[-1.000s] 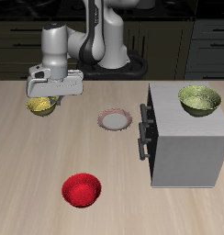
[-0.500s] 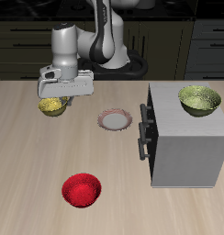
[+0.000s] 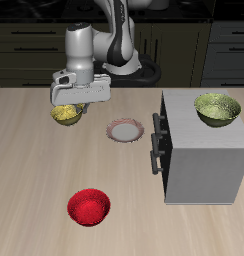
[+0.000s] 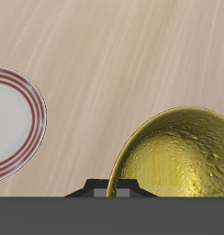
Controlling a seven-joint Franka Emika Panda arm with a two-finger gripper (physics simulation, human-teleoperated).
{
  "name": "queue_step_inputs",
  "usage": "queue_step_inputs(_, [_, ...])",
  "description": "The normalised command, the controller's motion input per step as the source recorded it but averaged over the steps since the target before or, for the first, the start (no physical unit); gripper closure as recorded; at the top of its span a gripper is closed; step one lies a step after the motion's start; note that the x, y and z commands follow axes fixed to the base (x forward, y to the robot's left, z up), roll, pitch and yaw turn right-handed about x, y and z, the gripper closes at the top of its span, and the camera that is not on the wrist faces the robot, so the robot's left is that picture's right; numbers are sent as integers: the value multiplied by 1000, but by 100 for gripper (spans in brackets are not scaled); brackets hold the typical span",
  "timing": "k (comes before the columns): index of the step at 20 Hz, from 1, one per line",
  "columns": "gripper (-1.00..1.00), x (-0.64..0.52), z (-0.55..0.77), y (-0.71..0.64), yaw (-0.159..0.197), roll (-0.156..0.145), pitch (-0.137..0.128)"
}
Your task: Close the bottom drawer of the white cabinet and place the yellow bowl on the plate
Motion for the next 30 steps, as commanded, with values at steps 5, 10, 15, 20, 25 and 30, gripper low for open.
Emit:
queue_step_inputs(5, [100, -78, 70, 144, 2, -4, -13])
queue_step_inputs(10, [100, -163, 151, 253, 2, 25, -12])
queue_step_inputs(15, [100, -45, 175, 217, 14, 16, -22])
queue_step_inputs(20, [100, 59, 301, 244, 11, 13, -47])
queue_step_inputs(25, [100, 212, 140, 277, -25, -10, -30])
queue_step_inputs(30, [100, 176, 10, 401, -5, 35, 1])
